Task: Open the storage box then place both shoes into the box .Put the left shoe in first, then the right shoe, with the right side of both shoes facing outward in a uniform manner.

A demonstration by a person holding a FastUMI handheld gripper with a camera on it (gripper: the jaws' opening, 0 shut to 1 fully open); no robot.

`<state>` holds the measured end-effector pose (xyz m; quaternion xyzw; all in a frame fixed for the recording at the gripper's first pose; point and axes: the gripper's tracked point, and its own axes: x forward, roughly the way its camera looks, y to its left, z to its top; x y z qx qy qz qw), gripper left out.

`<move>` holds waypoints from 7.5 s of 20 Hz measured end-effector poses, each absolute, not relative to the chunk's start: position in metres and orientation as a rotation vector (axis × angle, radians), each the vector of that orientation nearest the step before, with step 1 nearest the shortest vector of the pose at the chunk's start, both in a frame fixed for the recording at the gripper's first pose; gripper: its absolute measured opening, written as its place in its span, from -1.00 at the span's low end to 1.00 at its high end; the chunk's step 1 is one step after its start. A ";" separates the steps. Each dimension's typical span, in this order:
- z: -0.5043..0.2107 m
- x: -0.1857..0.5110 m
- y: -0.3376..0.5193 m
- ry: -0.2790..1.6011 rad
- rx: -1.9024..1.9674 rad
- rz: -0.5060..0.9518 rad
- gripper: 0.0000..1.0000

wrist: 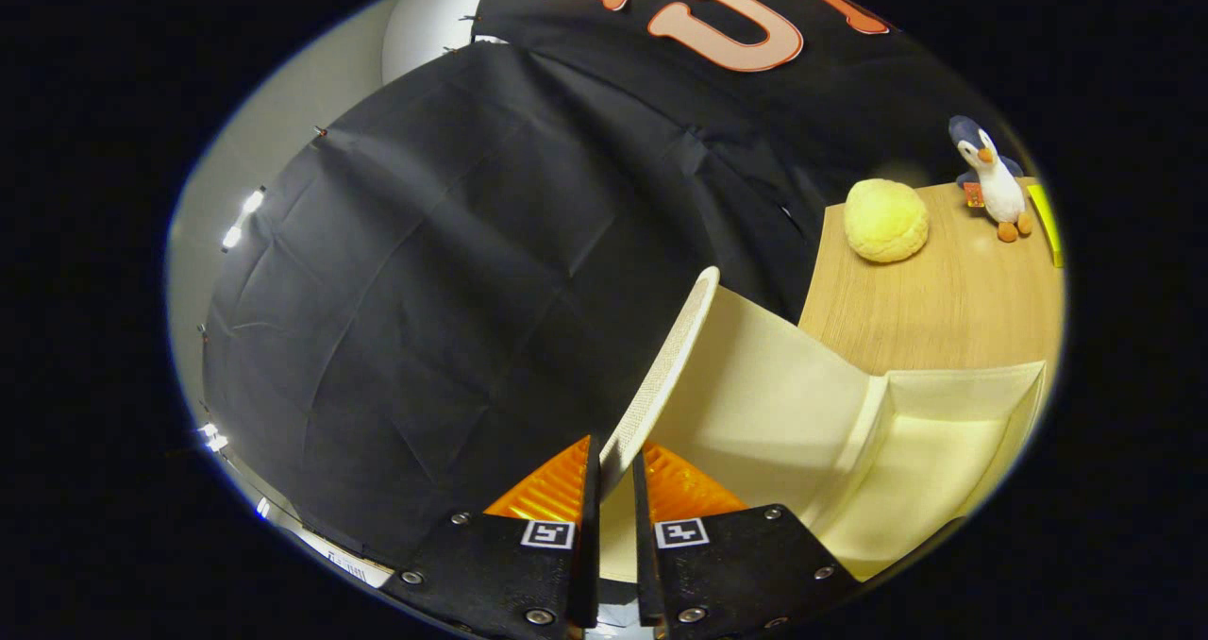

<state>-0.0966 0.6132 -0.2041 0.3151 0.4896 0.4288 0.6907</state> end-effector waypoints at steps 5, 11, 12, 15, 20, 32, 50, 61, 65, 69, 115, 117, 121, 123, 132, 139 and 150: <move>-0.216 -0.105 0.649 1.139 0.642 0.949 -0.57; -0.221 -0.084 0.587 1.058 0.587 0.866 0.43; -0.222 -0.080 0.568 1.036 0.565 0.846 0.51; -0.237 -0.069 0.497 0.963 0.462 0.773 0.73; -0.276 -0.062 0.370 0.910 0.311 0.601 0.83; -0.437 -0.134 0.178 1.117 0.074 0.318 0.80; -0.525 -0.140 0.156 1.181 0.098 0.134 -0.40; -0.464 -0.129 0.175 1.196 0.230 0.091 -0.92; -0.403 -0.107 0.193 1.146 0.250 0.086 -0.93; -0.343 -0.083 0.229 1.075 0.292 0.098 -0.93; -0.351 -0.108 0.364 1.203 0.362 0.515 0.65; -0.342 -0.103 0.326 1.168 0.348 0.485 0.80; -0.350 -0.106 0.236 1.118 0.327 0.371 0.93; -0.364 -0.118 0.193 1.140 0.306 0.295 0.93; -0.432 -0.162 0.043 1.213 0.203 0.083 0.86; -0.492 -0.171 0.007 1.241 0.109 0.065 0.51; -0.528 -0.151 -0.010 1.163 0.088 -0.007 -0.52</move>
